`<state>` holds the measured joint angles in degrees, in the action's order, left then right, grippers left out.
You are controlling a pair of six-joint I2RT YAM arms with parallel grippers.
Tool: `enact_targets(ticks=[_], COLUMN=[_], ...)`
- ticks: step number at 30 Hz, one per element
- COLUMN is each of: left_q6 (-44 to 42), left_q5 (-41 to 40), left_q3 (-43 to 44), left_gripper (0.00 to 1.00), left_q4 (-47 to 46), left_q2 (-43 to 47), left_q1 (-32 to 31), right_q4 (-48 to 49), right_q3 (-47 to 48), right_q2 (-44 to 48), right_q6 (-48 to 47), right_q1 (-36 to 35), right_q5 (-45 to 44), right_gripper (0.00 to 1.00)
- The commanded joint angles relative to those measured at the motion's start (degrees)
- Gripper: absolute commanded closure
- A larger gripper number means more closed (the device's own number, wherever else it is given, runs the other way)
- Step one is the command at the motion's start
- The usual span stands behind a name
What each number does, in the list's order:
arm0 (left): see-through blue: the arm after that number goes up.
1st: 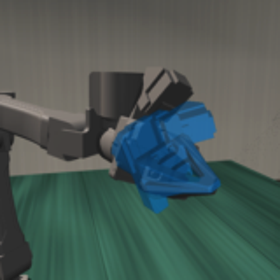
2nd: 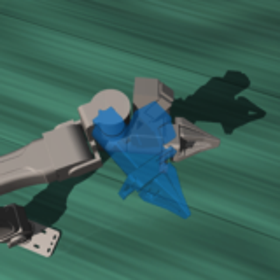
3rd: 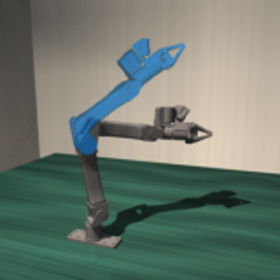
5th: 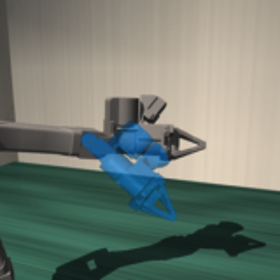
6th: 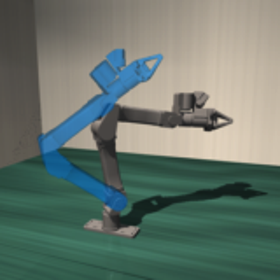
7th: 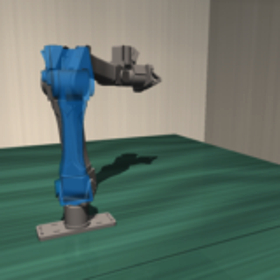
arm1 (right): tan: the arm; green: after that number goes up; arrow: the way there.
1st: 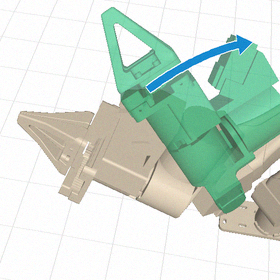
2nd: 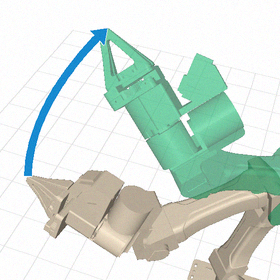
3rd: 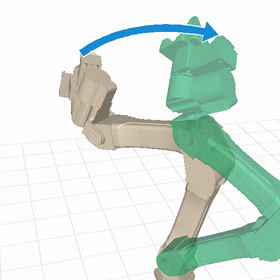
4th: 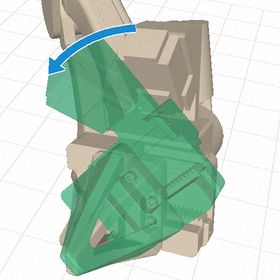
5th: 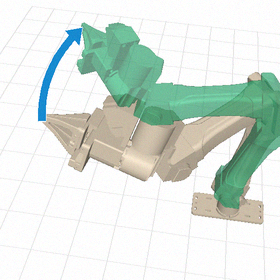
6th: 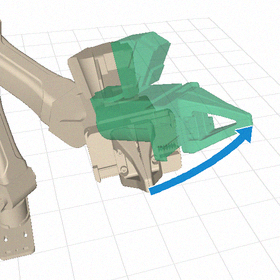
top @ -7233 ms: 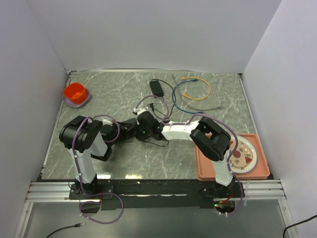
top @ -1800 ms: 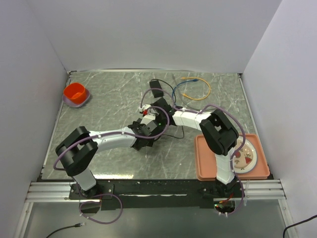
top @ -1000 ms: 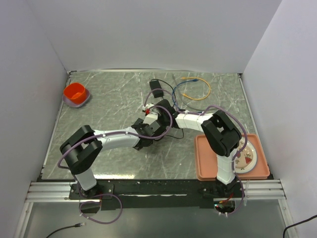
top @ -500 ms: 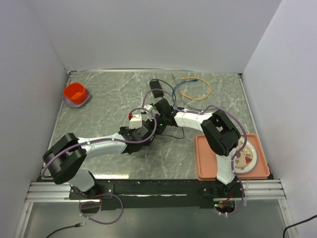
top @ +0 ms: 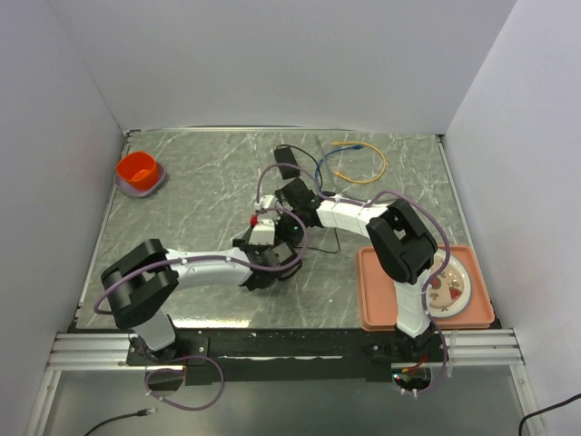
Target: Pull the plug from the switch port
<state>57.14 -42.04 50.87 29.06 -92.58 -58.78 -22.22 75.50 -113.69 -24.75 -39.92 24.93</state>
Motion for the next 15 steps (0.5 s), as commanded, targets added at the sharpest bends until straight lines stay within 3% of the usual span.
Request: enact_targets(ticks=[1,4,7,14,15], left_q6=[6.05,5.96,5.79,1.22,1.3], left_q5=[2.49,3.02,4.25,3.81,3.46], left_q3=[1.51,0.81,-1.29,-2.45,-1.49], left_gripper=[0.14,0.18,0.28,0.32,0.38], left_q4=[5.83,4.52,1.54,-1.2,-0.59], left_q2=[-3.92,-5.07,-4.9,-4.62,-5.07], left_q1=[-4.06,-4.06,-4.06,-4.15,-4.06], right_q4=[-5.47,-6.26,-6.61,-8.46,-8.28], right_q3=[0.78,2.36,3.59,7.02,7.02], right_q2=[0.84,-0.3,-1.27,-3.47,-3.38], right_q6=[-2.84,-2.76,-3.02,-3.29,-3.2], right_q1=[-1.12,-1.21,-1.21,-1.21,-1.3], right_q5=[1.62,1.18,2.14,3.98,4.16], right_gripper=[1.0,1.0,1.0,1.0,1.0])
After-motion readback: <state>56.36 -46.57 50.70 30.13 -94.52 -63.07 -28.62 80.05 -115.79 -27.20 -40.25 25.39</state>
